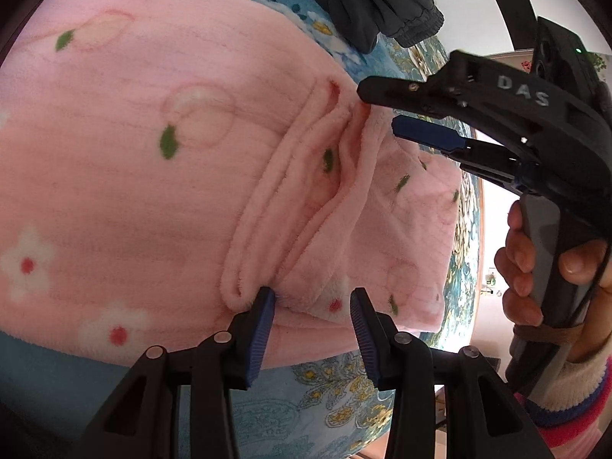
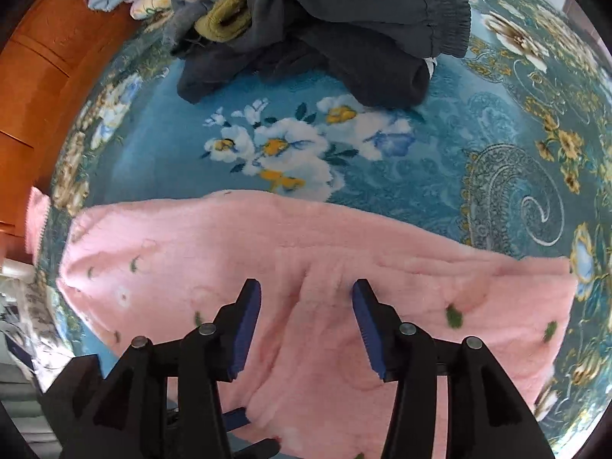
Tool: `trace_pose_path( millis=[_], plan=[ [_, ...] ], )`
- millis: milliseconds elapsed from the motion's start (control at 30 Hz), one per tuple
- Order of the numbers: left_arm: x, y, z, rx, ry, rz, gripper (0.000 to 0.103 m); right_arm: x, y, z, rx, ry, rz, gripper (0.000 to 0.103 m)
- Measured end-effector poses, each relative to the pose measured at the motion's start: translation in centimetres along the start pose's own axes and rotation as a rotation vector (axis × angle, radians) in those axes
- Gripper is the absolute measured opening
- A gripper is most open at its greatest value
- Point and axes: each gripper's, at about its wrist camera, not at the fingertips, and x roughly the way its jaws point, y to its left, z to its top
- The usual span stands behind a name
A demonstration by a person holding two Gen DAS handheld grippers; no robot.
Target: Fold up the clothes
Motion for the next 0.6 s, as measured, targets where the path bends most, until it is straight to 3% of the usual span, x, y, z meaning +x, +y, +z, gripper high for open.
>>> trace_pose_path(
  millis=[100,133,167,200,400,600],
  plan=[
    [0.0,0.2,0.0,-0.010,0.006,-0.009,0.045,0.7,-1.6,0.0,0.021,0.010,-0.091,0.046],
    [0.1,0.2,0.0,-0.011,0.008,-0.011,0.045,0.6,-2.5,-0.1,0.045,0.009,-0.102,0.038],
    [0.2,0.1,0.0,-0.010,0.012,-0.012,0.045,0.6,-3.5,-0.3,0.068,0.008,-0.112,0.018],
    [0.3,0.1,0.0,-0.010,0.015,-0.014,0.045,0.4,-4.4,-0.5,0.094,0.004,-0.116,0.013],
    [-0.2,-1.2,0.3,0.049,-0.020,-0.034,0.045,-0.2,-6.9,-1.6,0.168,-0.006,-0.031,0.013],
    [1.1,-1.5,0.7,0.058,-0.039,0.011,0.041,0.0,-7.2,-2.0,0.219,0.000,0.010,0.013]
  ],
)
